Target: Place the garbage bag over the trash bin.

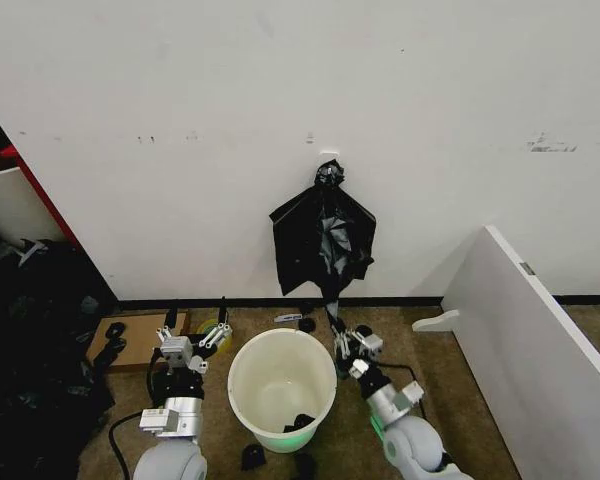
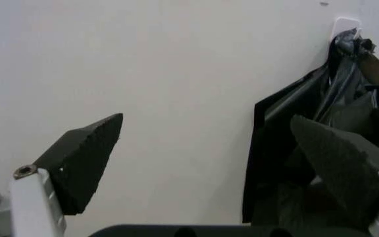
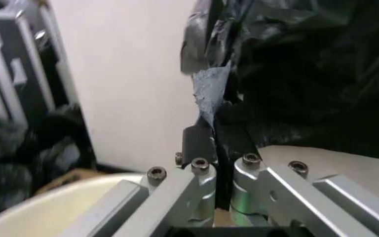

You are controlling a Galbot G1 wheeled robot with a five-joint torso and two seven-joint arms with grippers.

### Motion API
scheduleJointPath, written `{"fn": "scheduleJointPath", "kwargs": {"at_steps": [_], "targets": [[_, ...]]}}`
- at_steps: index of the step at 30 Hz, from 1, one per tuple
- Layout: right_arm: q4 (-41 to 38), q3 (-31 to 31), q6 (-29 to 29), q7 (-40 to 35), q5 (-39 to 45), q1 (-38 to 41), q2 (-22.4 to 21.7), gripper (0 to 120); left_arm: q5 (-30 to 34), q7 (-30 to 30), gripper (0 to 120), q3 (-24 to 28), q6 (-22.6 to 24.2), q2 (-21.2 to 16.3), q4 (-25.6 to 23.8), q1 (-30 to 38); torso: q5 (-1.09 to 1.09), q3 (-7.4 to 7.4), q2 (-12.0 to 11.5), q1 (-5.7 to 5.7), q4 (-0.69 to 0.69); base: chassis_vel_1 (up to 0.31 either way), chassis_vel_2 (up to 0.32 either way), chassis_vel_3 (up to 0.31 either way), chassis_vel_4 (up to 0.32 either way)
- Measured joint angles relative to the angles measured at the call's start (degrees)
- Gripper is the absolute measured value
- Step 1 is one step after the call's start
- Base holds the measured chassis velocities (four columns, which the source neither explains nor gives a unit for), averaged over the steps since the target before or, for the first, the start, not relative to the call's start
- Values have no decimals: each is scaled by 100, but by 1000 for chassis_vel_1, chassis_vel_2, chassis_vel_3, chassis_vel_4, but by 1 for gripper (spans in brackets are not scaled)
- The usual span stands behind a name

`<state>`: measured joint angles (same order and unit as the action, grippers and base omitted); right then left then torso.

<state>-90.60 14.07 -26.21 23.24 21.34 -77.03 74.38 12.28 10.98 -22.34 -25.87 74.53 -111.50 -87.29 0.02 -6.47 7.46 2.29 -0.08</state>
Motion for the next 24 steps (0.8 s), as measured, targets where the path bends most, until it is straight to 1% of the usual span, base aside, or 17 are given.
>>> {"fn": "scheduleJointPath", "kwargs": {"at_steps": [4,8,16,18,22,23,24], "targets": [[37,108,-143,178,-294,-93,-50,0,2,-5,100,1,14,-17,5,39,0,0,0,0,0,0,0,0,0],[187,309,-399,581,-629,-161,-87,0,6,-11,100,6,26,-23,25,78,0,0,0,0,0,0,0,0,0],[408,402,-671,536,-883,-71,-10,2,9,-14,100,8,26,-14,89,135,0,0,0,1,0,0,0,0,0],[431,404,-748,491,-869,-15,28,8,10,-15,100,9,26,-12,101,138,0,0,0,1,0,0,0,0,0],[363,419,-898,604,-800,46,54,26,12,-15,100,8,26,-5,164,170,0,0,0,1,0,0,0,0,0],[323,430,-908,618,-825,34,43,30,13,-15,100,8,26,-1,182,183,0,0,0,1,1,0,0,0,0],[323,430,-908,618,-825,34,43,30,13,-15,100,8,26,-1,182,183,0,0,0,1,1,0,0,0,0]]}}
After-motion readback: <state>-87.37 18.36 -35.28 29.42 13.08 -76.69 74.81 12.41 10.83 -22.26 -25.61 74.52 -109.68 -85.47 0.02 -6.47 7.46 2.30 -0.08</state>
